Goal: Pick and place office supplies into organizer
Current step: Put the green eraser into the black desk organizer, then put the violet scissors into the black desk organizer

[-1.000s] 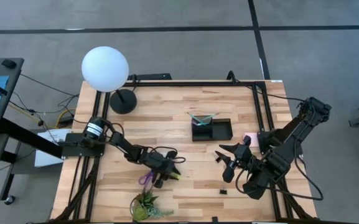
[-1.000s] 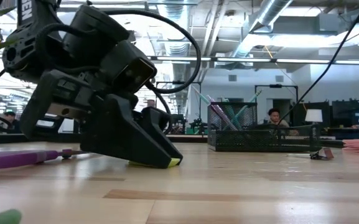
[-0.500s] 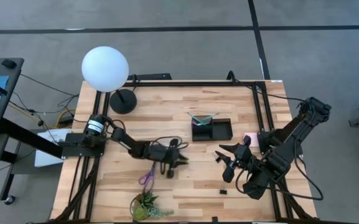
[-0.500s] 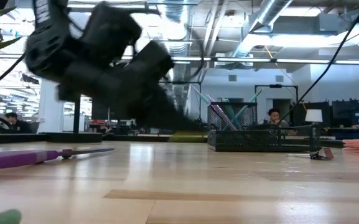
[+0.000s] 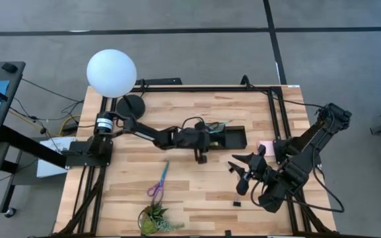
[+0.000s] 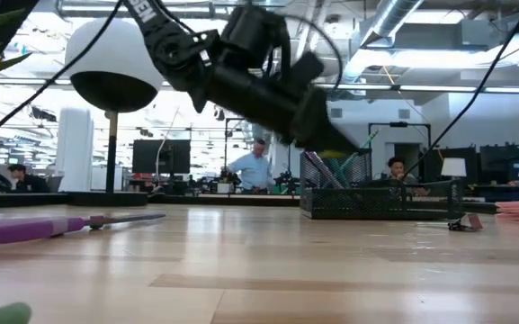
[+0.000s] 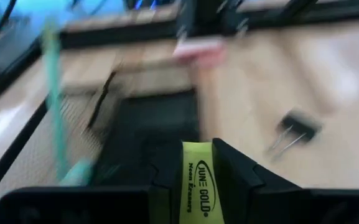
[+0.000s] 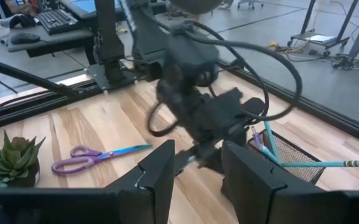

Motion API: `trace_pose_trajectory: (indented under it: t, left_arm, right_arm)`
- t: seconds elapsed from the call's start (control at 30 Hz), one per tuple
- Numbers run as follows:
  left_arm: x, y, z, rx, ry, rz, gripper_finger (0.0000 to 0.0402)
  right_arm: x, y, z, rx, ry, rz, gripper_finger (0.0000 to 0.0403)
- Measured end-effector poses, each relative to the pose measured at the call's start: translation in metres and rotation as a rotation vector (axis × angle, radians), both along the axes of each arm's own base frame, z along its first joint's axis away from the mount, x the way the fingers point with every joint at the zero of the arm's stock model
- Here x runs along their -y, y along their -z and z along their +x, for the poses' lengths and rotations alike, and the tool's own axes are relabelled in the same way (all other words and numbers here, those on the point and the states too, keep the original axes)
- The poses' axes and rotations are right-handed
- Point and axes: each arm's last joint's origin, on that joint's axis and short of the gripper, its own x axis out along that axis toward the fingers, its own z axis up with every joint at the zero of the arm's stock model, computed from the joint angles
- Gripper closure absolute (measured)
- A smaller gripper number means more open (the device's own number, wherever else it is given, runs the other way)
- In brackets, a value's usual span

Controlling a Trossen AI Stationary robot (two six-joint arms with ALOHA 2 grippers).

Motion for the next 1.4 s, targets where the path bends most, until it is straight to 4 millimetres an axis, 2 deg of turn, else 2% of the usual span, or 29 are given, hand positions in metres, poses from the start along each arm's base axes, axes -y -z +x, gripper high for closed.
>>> trace_pose_trajectory:
  t: [0.23, 0.47, 0.87, 1.1, 1.27, 1.4]
  left_arm:
    - [-0.008, 0.008, -0.006, -0.043, -0.150, 0.073, 0.0335]
    - [-0.007, 0.009, -0.006, -0.059, -0.119, 0.108, 0.0309]
    - [-0.007, 0.009, -0.006, -0.054, -0.092, 0.093, 0.0240]
    - [-0.004, 0.008, -0.006, -0.055, -0.086, 0.093, 0.0228]
    - [0.007, -0.009, -0.014, -0.107, -0.026, 0.039, 0.0241]
    - [0.024, -0.027, -0.021, -0.109, 0.118, -0.046, 0.0254]
  right_arm:
    - [0.000, 0.000, 0.000, -0.001, 0.000, -0.001, 0.0274]
    - [0.000, 0.000, 0.000, 0.000, 0.000, -0.001, 0.0274]
    - [-0.001, -0.001, 0.001, 0.010, 0.000, 0.011, 0.0274]
    - [-0.001, -0.001, 0.001, 0.010, 0.000, 0.012, 0.0274]
    - [-0.002, 0.001, 0.002, 0.006, -0.014, 0.045, 0.0274]
    - [-0.004, 0.011, 0.004, -0.009, -0.004, 0.066, 0.0274]
